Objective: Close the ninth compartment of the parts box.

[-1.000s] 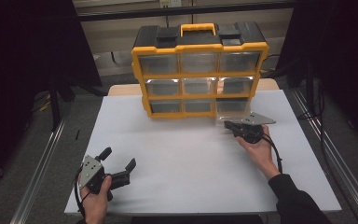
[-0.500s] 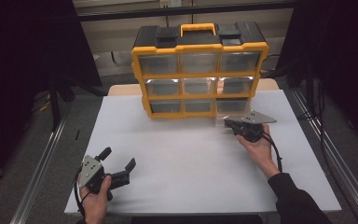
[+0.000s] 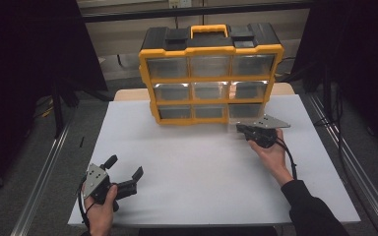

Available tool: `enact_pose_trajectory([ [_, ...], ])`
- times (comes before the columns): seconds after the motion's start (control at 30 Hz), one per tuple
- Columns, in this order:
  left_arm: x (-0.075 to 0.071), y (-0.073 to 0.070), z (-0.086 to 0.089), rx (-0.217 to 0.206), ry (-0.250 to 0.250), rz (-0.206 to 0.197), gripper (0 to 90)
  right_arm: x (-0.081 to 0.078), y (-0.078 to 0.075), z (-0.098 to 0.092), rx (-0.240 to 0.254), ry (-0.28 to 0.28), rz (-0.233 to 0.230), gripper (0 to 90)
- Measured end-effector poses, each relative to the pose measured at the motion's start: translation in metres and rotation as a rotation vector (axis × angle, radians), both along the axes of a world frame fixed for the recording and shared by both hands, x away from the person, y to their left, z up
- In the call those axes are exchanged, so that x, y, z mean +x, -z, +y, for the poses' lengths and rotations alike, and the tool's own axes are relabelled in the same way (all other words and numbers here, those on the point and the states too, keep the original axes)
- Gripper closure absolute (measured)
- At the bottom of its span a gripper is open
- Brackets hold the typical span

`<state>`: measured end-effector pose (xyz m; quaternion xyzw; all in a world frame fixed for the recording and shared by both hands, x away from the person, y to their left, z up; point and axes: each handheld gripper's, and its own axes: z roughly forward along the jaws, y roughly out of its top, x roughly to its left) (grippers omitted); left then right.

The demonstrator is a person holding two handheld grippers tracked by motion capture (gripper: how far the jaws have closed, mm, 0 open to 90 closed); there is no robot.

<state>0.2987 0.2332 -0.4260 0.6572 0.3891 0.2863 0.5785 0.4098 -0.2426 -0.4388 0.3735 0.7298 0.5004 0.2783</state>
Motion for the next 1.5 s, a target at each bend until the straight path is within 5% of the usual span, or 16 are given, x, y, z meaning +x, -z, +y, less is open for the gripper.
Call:
enact_pose_trajectory([
  [1.5,0.0,0.0,0.001,0.009,0.001,0.004,1.5,0.038,0.003,0.001,-0.002,0.109,-0.028,90.0],
])
